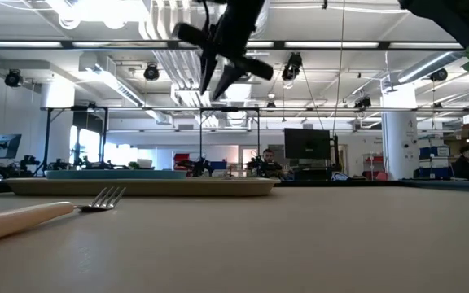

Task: Pick and place plate/cup/fork/spoon on tray
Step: Put the blue cup on the white serving tray to the top right of the light blue plate

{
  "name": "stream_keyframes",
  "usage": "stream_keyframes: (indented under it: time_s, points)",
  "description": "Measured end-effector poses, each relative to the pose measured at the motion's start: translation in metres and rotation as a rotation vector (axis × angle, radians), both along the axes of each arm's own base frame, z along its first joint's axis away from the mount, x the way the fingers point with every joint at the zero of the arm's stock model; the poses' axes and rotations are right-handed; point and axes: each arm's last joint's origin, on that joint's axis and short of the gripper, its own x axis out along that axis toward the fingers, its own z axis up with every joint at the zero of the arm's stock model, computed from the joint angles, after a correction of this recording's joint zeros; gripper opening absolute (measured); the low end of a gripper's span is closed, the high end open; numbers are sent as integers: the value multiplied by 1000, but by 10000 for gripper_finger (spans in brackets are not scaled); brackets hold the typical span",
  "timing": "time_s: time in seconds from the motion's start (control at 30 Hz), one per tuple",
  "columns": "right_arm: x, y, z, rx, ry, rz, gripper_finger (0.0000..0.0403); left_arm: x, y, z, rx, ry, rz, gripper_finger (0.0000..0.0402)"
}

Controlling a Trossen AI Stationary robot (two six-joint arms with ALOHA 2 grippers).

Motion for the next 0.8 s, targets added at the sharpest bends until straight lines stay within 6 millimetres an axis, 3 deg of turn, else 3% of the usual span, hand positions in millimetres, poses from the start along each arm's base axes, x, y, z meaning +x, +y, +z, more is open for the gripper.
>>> stream_keyframes:
  time_s: [0.2, 0.37, 0.6, 0.8]
  points:
    - [2, 55, 9, 89, -22, 75, 93, -4, 0, 0, 0, -10, 0, 185]
    - [7, 114, 1, 154, -56, 117, 86, -6, 0, 0, 0, -20, 0, 185]
    - [16, 175, -35, 267, -53, 50, 107, -7, 0, 0, 9, -24, 2, 185]
    - [36, 204, -69, 441, -100, 83, 134, -7, 0, 0, 8, -23, 1, 185]
